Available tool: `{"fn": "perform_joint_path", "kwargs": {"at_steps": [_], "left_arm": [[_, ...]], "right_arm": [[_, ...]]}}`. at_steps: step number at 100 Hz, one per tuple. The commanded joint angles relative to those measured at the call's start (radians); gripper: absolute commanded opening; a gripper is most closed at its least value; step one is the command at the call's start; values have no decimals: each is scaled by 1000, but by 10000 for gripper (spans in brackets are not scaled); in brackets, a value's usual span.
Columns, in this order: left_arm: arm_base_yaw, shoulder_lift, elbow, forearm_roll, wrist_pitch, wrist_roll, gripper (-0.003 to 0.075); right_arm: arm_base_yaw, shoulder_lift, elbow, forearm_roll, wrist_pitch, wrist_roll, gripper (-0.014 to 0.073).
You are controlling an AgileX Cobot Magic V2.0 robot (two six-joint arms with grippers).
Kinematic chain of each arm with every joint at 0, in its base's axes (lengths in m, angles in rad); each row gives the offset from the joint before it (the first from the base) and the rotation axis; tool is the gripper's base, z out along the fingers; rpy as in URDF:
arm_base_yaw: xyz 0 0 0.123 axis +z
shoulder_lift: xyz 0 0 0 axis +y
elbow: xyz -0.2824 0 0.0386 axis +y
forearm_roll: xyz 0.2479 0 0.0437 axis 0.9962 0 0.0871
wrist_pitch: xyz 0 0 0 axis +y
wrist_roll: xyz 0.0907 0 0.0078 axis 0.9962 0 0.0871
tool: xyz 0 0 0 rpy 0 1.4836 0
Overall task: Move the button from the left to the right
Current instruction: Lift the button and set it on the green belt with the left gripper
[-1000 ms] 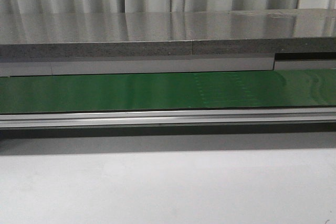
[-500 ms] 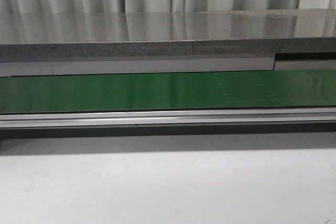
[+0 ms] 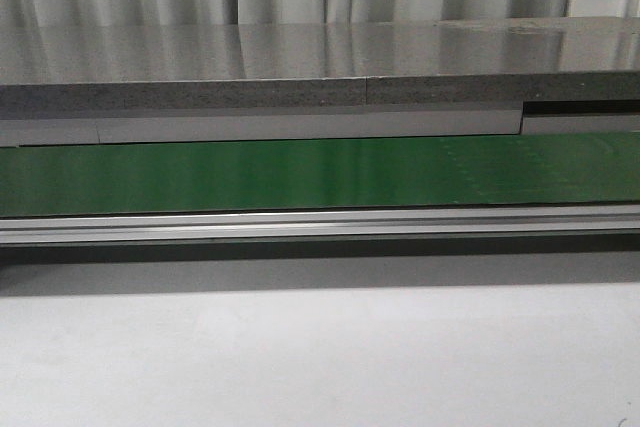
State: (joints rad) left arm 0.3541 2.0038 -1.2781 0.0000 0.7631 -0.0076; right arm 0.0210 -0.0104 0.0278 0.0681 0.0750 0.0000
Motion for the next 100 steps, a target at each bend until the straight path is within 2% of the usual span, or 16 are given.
{"fn": "perform_joint_path", "kwargs": {"at_steps": [1,24,43,72,100], "left_arm": [[0,-77,-16,19,0,0,25],[-5,-230,-42,-22,33,8,21],[-44,-323,-42,-97,51,72,21],[-166,-314,-42,-123,82,137,21],[-210,-267,-42,-124,57,144,27]], "right_arm": [[0,-18,-17,-7,-86,0,-68],[0,-18,-17,-7,-86,0,-68],[0,-18,-17,-7,-86,0,-68],[0,-18,-17,-7,-86,0,-68],[0,-18,-17,-7,-86,0,-68]]}}
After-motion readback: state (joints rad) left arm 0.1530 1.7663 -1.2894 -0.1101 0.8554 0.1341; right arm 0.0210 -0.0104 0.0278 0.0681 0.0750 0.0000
